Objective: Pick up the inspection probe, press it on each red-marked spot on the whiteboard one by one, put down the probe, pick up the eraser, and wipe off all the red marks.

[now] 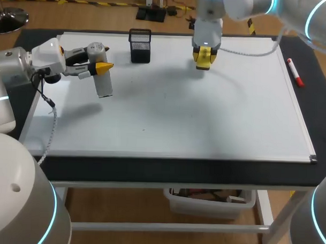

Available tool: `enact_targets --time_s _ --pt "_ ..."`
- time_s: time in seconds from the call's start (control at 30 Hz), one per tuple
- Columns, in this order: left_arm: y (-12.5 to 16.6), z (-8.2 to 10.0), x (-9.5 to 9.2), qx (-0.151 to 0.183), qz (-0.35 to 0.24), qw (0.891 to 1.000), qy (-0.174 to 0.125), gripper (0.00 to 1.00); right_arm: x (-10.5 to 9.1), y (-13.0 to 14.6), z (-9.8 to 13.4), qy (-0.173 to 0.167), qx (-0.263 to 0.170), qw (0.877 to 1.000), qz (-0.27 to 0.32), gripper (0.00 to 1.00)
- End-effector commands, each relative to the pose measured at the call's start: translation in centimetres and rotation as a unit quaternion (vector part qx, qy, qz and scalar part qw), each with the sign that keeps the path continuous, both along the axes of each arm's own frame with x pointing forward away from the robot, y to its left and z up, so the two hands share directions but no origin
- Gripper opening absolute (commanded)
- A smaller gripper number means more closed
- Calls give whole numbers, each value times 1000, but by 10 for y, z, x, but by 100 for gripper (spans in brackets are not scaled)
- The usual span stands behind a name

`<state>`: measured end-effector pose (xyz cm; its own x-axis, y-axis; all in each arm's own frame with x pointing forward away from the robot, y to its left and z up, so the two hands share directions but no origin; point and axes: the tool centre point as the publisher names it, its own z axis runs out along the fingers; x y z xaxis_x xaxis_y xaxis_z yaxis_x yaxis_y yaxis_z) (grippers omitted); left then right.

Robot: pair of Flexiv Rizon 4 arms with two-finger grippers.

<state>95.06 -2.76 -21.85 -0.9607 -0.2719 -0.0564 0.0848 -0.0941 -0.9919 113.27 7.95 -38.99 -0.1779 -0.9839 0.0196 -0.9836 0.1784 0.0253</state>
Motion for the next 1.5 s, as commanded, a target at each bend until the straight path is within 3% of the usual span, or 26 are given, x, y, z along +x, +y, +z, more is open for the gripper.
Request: enact_targets --time_s 0.03,0.53,1.07,1.1,1.13,1.17,1.2,1.23,1.5 --pt "0 0 0 -1 0 1000 -2 0 20 8 -4 42 -6 999 5 0" --pt "0 0 0 -1 0 1000 -2 0 35 14 -22 63 -3 998 25 0" --pt "0 0 0 -1 0 1000 -2 0 38 12 -35 75 -8 997 36 0" --pt "0 0 0 -1 0 1000 -2 0 37 12 -35 75 -10 996 36 8" --pt "0 0 0 -1 0 1000 -2 0 37 12 -35 75 -10 996 36 35" --pt "0 0 0 -1 0 1000 -2 0 37 12 -35 75 -9 997 35 44" --pt "0 0 0 -1 0 1000 -2 0 37 11 -34 74 -9 997 33 82" --pt "0 0 0 -1 0 1000 -2 0 37 10 -33 72 -9 997 29 100" --pt "0 0 0 -1 0 1000 -2 0 32 -11 -14 45 24 998 -33 100"
